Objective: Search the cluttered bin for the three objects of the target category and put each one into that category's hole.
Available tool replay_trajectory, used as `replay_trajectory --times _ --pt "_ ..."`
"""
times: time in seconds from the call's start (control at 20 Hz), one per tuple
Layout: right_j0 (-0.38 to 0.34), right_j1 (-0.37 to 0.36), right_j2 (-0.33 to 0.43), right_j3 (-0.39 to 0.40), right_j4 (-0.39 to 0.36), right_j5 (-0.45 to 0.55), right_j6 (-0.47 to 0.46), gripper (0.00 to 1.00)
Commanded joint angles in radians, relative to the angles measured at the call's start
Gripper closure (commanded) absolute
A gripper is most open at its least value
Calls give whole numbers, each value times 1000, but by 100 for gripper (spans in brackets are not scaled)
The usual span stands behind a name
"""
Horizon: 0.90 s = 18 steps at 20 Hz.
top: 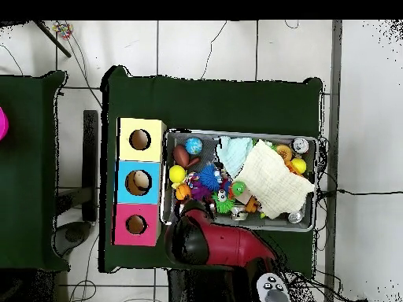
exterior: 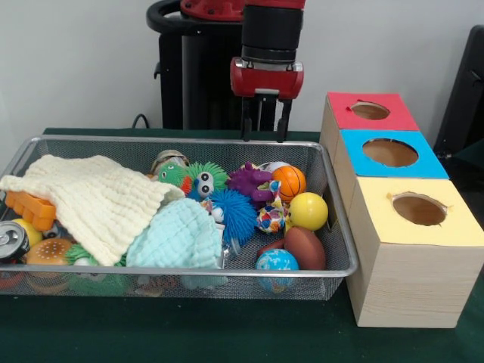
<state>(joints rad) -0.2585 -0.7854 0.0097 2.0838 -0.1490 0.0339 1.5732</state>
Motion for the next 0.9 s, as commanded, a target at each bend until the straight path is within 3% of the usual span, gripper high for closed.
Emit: replay_trajectory --times 0.05,0.2,0.6,0.9 --pt "-38 50 21 -100 92 458 99 0" --pt "-48 77 13 -142 78 446 83 0" --pt "-16 110 -67 -223 71 359 206 0" --pt "-54 107 -42 -236 72 274 191 0"
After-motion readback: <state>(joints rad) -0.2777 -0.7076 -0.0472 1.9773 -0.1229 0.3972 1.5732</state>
